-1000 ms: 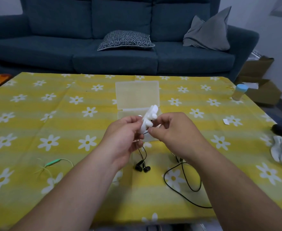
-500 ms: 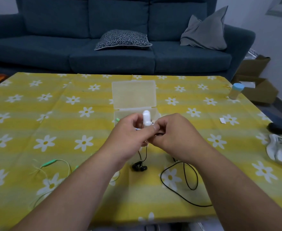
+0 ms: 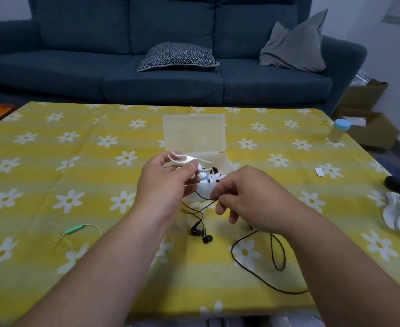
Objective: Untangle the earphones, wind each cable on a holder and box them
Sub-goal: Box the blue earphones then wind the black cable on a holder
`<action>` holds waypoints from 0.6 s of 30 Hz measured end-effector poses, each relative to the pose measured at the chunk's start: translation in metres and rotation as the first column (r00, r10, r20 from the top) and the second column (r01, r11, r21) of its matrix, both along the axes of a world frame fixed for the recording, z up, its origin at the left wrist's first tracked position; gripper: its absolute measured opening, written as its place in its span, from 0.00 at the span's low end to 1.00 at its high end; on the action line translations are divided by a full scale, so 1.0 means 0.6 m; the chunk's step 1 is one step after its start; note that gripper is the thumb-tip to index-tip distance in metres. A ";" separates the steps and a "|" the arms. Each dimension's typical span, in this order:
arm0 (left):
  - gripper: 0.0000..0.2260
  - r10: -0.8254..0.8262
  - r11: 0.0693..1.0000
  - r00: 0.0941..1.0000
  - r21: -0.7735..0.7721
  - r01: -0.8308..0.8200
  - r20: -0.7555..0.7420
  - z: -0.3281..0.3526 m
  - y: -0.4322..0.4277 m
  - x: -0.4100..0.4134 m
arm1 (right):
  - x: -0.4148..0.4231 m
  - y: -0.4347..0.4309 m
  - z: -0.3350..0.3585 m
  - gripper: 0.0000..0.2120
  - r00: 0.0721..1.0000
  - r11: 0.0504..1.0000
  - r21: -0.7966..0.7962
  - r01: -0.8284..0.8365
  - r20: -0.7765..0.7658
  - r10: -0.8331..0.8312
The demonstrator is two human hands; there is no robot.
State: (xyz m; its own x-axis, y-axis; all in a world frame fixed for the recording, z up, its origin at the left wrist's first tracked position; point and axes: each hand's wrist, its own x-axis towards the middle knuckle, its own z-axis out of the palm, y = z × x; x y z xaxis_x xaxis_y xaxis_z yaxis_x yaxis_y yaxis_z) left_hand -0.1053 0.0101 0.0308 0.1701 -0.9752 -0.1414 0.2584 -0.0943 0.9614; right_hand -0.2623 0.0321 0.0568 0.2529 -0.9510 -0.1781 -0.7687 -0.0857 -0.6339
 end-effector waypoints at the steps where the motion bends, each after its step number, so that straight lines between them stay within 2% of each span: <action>1: 0.13 0.013 1.000 0.999 -0.015 -0.012 0.035 -0.001 0.000 -0.001 | 0.002 -0.001 -0.001 0.12 1.000 1.000 -0.013 -0.011 -0.014 0.011; 3: 0.16 0.007 0.999 0.989 -0.051 0.001 0.149 -0.002 0.001 -0.001 | 0.004 -0.002 -0.003 0.10 1.000 0.999 -0.048 -0.014 -0.020 0.013; 6: 0.14 -0.045 0.994 0.945 -0.078 0.074 0.323 -0.007 0.003 -0.001 | 0.004 -0.004 -0.001 0.08 0.999 0.993 -0.111 0.035 0.018 -0.033; 10: 0.13 -0.067 0.986 0.899 -0.107 0.125 0.433 -0.004 0.007 0.000 | 0.002 -0.004 0.006 0.07 0.988 0.983 -0.136 0.123 0.115 -0.107; 18: 0.13 -0.142 0.980 0.915 -0.075 0.183 0.377 -0.004 0.009 -0.005 | 0.003 -0.005 0.007 0.06 0.976 0.944 -0.258 0.205 0.128 -0.177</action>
